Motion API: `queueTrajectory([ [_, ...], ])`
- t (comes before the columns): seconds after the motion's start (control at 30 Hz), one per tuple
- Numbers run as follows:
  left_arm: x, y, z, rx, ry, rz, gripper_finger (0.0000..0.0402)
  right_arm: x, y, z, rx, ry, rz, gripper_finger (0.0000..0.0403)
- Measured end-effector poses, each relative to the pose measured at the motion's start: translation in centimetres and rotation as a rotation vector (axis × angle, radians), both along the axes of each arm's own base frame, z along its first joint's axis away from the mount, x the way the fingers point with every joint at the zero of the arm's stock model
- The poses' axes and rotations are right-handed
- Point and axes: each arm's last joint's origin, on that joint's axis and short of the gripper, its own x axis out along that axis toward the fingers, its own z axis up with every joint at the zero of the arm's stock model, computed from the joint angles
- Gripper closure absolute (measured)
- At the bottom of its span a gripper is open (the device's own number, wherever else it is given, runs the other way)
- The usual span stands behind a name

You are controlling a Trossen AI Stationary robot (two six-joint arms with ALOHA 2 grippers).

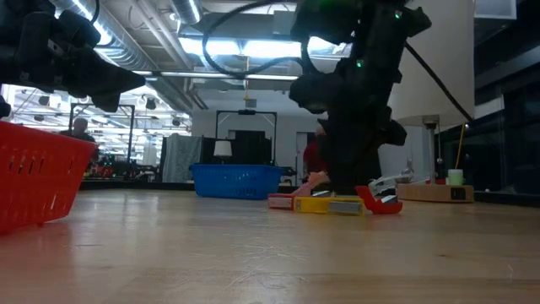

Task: Pick and place Stapler, Stapler remover, tape
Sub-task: Put the pink staple remover into the blue bin

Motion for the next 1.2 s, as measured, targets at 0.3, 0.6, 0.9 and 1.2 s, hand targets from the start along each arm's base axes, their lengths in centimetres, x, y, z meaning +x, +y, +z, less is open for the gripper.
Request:
queueTrajectory([
  [0.3, 0.0, 0.0, 0.0, 0.000, 0.000, 0.000, 0.0389, 1.0, 0.6, 3.8, 0.026, -0.006, 0.107, 0.0401],
  [0.6, 0.0, 0.0, 0.0, 0.000, 0.000, 0.000, 0.0390, 1.6, -0.2, 10.1, -0.031, -0.007, 0.248, 0.0402],
  [0.9, 0.0, 0.0, 0.0, 0.000, 0.000, 0.000, 0.0393, 3.3, -3.8, 15.1, -0.155, -0.156, 0.238, 0.0402],
  [1.2, 0.0, 0.0, 0.0, 0.000, 0.000, 0.000, 0.0391, 4.4, -9.3, 18.3, -0.264, -0.310, 0.190, 0.0403],
])
